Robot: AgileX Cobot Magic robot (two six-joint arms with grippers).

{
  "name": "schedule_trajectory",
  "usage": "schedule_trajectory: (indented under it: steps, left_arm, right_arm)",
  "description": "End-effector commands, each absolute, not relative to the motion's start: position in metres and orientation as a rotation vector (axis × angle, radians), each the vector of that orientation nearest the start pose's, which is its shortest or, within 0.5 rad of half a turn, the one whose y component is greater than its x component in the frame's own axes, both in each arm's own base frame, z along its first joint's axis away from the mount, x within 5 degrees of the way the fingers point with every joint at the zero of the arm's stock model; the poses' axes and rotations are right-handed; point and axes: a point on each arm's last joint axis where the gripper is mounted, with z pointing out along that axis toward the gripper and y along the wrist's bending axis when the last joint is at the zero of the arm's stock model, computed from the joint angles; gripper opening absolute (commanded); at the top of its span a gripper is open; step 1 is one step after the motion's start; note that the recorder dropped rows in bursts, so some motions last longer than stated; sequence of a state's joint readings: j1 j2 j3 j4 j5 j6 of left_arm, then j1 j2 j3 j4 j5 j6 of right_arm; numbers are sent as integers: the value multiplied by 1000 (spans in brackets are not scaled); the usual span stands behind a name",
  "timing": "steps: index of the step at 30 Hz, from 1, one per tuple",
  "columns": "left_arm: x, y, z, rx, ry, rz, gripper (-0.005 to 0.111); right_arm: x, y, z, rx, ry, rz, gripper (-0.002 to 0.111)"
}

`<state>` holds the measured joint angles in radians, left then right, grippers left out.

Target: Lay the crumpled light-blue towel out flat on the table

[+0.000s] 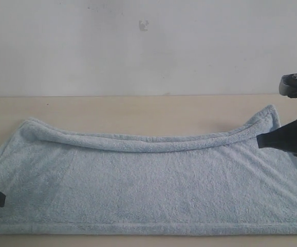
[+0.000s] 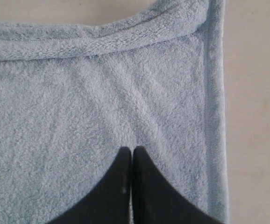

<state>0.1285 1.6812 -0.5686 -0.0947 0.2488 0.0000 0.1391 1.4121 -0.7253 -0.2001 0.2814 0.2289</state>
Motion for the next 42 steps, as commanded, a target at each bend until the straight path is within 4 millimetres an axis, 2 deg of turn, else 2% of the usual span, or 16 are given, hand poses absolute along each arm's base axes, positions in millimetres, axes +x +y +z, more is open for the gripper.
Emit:
schedule_trajectory:
  steps: [1,3,8,13,15,18,20,22,24,27,31,34,38,42]
  left_arm:
    - [228,38,103,-373,2886,132,4]
    - [229,41,109,-427,2839,171,4]
    - [234,38,134,-451,2682,110,4]
    - [236,36,167,-458,2489,39,4]
    - [237,34,181,-439,2404,13,4]
    - [239,33,193,-418,2337,-1,4]
    - [240,34,195,-417,2331,-2,5]
    - [240,34,195,-419,2334,0,10]
    - [240,34,195,-419,2334,0,15]
    - [240,34,194,-428,2334,-4,23]
    - [240,34,195,-425,2329,-6,30]
    - [241,34,194,-424,2328,-9,31]
    - [241,33,195,-420,2320,-13,31]
    - [242,33,195,-430,2310,-24,31]
  right_arm:
    - [267,32,215,-104,2452,5,0]
    - [267,32,215,-104,2452,5,0]
    - [270,34,218,-101,2405,26,0]
    - [286,35,231,-168,2395,-7,1]
    - [301,38,233,-211,2433,-10,6]
    - [327,47,222,-288,2500,35,27]
    - [344,54,215,-367,2515,76,41]
    - [362,63,209,-497,2520,139,50]
    - [379,72,208,-635,2500,209,51]
    - [405,83,203,-708,2492,312,51]
    - [432,103,187,-871,2474,331,51]
    - [445,120,176,-988,2447,337,51]
    - [451,137,155,-1091,2483,388,51]
    - [457,143,142,-1141,2483,377,51]
